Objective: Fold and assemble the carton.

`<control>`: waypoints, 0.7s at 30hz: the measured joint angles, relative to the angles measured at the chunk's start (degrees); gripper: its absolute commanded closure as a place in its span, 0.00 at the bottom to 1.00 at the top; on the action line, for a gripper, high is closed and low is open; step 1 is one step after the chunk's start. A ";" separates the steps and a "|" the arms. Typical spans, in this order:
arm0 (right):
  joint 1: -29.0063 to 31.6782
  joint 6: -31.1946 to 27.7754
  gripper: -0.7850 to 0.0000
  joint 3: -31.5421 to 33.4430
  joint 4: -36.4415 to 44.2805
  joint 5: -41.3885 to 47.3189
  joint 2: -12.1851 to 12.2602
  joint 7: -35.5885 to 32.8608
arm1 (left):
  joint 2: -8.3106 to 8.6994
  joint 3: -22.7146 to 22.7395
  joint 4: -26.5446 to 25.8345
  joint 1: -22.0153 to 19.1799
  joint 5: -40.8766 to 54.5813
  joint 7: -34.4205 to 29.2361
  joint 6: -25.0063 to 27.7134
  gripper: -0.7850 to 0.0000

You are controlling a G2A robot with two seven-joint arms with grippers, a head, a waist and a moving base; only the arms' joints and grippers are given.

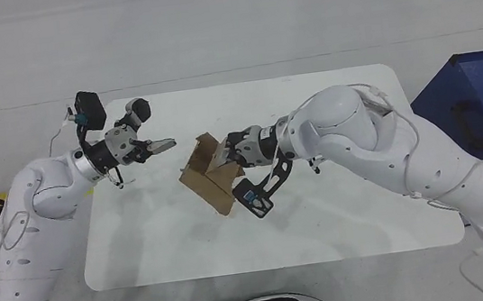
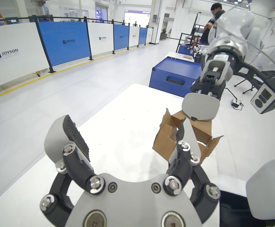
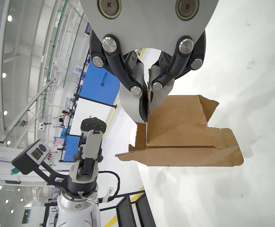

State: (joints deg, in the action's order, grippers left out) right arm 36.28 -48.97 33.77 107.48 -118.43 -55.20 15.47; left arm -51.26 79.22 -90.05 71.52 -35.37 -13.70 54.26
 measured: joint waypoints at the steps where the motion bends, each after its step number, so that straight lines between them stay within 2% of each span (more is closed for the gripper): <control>1: 0.43 0.64 1.00 0.32 -0.01 0.05 0.11 0.53 | 0.04 0.06 -0.32 0.49 -0.47 -0.40 -0.16 0.00; 8: 3.13 4.23 1.00 2.36 0.48 -0.55 0.84 4.06 | -0.32 -3.03 0.13 1.13 -3.18 -2.59 -1.18 0.00; 15: 4.55 5.74 1.00 3.51 1.01 -1.73 1.17 6.69 | -0.99 -7.32 -0.02 -2.32 -4.19 -4.92 -0.39 0.00; 21: 6.09 6.71 1.00 4.74 0.79 -2.16 1.47 7.53 | -1.06 -8.16 -0.75 -3.78 -3.70 -6.72 -0.51 0.00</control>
State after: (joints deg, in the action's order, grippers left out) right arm 42.37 -42.26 38.51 108.27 -120.59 -53.72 22.99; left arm -52.31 71.06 -90.80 67.74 -39.06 -20.42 53.75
